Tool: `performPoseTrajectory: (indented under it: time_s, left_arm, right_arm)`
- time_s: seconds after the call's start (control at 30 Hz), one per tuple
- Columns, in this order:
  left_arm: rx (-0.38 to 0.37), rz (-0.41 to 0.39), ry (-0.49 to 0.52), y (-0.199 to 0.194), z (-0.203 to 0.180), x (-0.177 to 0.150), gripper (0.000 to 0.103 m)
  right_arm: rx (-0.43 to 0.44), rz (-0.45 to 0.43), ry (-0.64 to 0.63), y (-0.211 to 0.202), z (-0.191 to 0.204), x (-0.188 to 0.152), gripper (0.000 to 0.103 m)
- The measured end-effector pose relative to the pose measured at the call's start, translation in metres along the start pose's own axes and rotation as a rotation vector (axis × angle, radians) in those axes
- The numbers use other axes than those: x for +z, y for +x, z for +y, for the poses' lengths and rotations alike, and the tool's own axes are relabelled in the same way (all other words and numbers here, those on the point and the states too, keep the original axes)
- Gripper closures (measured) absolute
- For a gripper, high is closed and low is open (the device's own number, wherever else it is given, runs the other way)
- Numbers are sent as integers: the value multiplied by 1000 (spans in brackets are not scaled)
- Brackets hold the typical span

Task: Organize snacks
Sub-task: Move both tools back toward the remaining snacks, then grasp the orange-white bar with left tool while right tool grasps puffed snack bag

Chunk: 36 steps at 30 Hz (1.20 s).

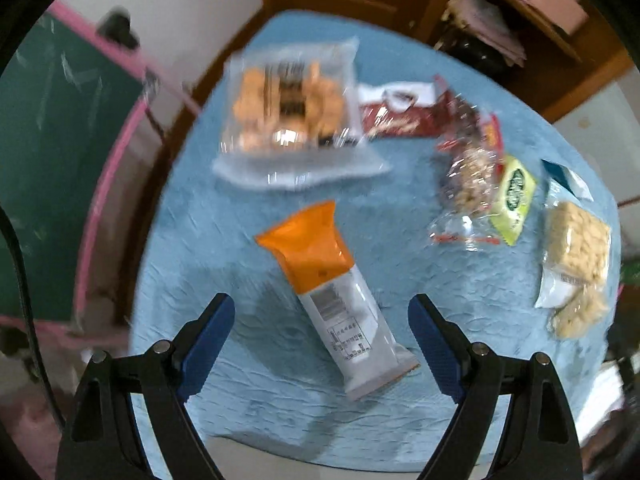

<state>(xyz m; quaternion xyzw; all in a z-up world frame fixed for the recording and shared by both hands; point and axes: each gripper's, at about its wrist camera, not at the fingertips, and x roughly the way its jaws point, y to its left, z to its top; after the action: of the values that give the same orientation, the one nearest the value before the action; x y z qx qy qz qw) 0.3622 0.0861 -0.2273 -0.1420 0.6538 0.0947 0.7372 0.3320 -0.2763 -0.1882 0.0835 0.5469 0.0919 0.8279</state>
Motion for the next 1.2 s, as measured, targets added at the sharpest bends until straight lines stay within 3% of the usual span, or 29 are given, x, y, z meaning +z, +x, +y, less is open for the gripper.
performPoseTrajectory:
  time_s: [0.3,0.7,0.9,1.07,1.13,1.2]
  left_arm:
    - [13,37,0,24,-2,-5,15]
    - [24,111,-34,53,1,2,15]
    - [30,105,-31,52,-3,-1,16]
    - [35,80,-12,43,-4,-4,32]
    - [38,62,13,38,-7,-6,50]
    - [34,56,35,35,-10,-7,55]
  right_arm:
    - [66,8,-11,31,-5,-2,42]
    - [96,-19,24,36,-18,-3,30]
    - [81,-51,-100,25,6,-14,30]
    - [55,-60,-261,17,38,-26,31]
    - [37,-52,-314,22,50,-28,31]
    - [33,-47,-328,27,55,-27,31]
